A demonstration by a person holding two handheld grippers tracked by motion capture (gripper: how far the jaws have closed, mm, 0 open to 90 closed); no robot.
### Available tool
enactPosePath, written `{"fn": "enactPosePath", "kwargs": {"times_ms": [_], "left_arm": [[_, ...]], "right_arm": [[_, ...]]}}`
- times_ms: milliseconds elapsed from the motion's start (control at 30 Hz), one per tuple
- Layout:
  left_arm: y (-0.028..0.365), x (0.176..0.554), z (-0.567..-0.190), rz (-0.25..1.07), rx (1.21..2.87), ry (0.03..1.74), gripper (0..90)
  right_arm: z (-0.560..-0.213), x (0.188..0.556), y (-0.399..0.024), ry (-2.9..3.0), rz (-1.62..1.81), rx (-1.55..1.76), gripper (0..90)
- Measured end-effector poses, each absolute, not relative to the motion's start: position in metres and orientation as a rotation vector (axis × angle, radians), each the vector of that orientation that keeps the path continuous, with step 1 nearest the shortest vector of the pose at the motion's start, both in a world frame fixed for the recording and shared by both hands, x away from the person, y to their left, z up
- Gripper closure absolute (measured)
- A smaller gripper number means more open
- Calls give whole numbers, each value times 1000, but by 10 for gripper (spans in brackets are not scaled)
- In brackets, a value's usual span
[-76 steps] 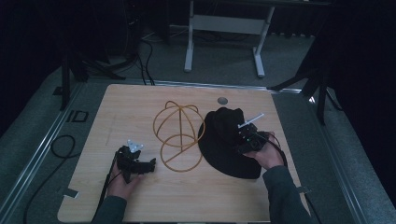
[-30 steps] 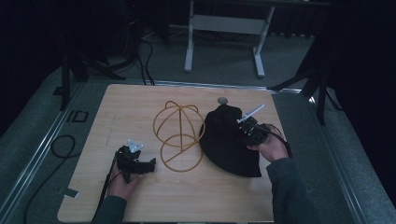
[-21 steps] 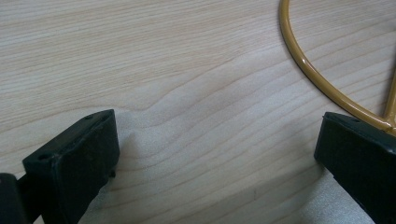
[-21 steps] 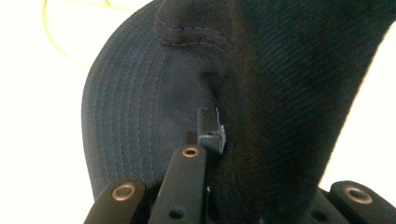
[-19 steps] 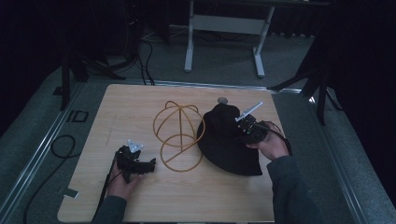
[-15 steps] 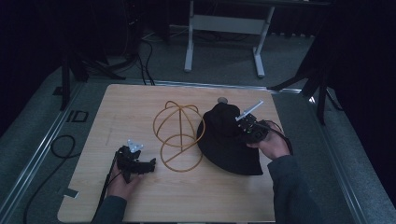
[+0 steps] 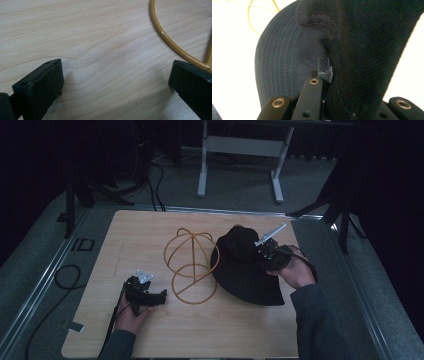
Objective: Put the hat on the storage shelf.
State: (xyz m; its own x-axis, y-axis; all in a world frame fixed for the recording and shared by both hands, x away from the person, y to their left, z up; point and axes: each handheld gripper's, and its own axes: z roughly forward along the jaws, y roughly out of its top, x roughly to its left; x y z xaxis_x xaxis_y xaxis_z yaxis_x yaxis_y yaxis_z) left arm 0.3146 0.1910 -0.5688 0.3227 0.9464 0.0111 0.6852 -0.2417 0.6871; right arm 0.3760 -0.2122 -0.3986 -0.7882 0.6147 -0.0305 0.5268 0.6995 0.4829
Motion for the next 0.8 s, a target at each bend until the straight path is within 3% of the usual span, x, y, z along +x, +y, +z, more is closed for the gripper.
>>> {"fn": "enactPosePath", "kwargs": {"times_ms": [800], "left_arm": [[191,315,-569,583,2009,1433,2]], "right_arm": [[-367,373,-215,2706,700,886,877]]}}
